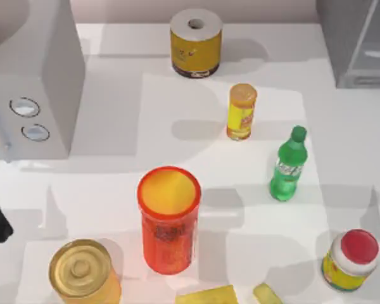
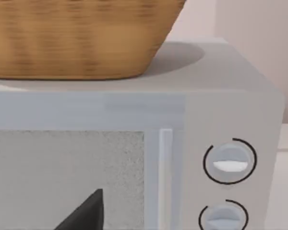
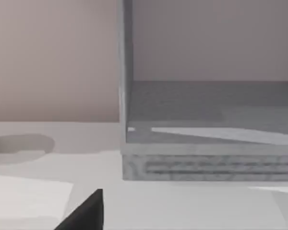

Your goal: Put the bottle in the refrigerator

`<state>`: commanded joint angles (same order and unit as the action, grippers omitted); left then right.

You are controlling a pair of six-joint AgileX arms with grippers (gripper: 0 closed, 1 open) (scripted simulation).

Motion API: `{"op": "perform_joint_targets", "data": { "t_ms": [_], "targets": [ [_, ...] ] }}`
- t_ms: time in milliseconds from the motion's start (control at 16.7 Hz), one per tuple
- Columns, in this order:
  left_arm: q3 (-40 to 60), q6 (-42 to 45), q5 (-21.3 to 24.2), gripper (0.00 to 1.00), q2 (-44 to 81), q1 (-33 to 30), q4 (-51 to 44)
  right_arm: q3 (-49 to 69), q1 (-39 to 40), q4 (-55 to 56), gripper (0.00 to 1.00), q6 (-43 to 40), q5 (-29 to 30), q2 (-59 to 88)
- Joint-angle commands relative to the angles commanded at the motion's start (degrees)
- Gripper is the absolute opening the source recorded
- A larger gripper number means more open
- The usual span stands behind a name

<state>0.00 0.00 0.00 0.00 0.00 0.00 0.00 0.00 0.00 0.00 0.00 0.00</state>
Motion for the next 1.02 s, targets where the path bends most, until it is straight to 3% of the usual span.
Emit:
{"op": "perform_joint_targets", "data": {
  "t_ms": [240,480,1020],
  "targets": [
    [0.0,0.0,0.0,1.0,0.0,0.0,0.0,0.74,0.27,1.59,1.0,-0.6,-1.38,1.9],
    [0.0,0.0,0.0,1.0,0.0,0.0,0.0,3.94,1.74,10.99,1.0,-2.96,-7.91,12.79],
    [0.0,0.0,0.0,1.0,0.0,0.0,0.0,11.14,7.34,47.44,1.0,-7.72,-24.44,64.77]
  ]
}}
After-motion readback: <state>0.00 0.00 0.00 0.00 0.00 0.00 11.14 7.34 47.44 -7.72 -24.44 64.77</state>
